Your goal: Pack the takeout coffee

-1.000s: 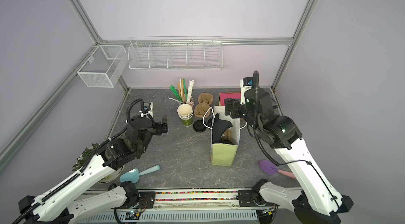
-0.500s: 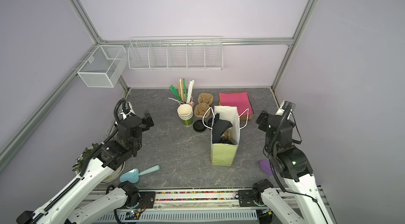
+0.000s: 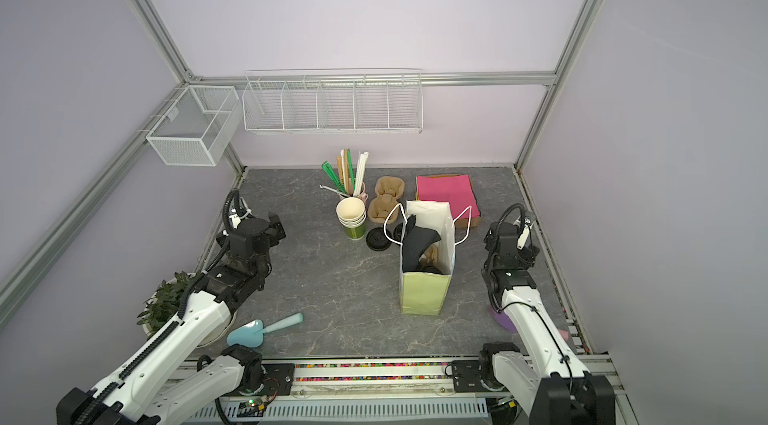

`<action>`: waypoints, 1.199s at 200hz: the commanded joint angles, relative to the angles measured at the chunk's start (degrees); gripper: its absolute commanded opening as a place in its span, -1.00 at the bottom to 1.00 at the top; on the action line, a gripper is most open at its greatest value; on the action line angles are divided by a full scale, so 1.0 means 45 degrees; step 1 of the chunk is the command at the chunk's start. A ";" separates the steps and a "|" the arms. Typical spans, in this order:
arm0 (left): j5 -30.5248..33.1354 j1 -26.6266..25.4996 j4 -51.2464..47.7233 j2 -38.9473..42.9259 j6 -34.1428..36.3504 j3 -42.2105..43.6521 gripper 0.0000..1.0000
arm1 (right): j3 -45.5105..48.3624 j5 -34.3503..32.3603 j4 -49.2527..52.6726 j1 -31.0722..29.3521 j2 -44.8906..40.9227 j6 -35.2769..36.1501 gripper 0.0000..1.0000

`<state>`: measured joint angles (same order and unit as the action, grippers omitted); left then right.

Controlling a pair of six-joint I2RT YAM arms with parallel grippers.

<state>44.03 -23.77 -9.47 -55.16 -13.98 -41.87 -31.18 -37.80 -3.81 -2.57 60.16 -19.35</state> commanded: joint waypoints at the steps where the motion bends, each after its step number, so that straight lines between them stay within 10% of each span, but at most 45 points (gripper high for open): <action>1: -0.0620 0.0750 0.1100 -0.0961 0.0370 -0.0049 0.99 | 0.0644 0.1133 -0.4222 0.0146 0.1145 0.1704 0.78; 81: -0.1854 0.3342 0.5251 -0.4718 0.0926 0.1325 0.99 | 0.0581 0.3374 -0.5052 0.0360 0.3798 0.3176 0.77; 158: -0.4043 0.4384 1.2603 -0.6797 0.1978 0.3990 0.98 | 0.2310 0.5855 -1.0670 0.0530 0.6126 0.4327 0.76; 240: -0.6377 0.4462 1.2638 -0.7250 0.2744 0.4013 0.98 | 0.2308 0.5745 -1.0773 0.0383 0.6139 0.4425 0.76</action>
<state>18.33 -3.79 45.43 -88.01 -3.73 -23.97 -21.15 -12.36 -50.04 -0.47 88.09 -1.04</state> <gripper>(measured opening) 0.991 0.880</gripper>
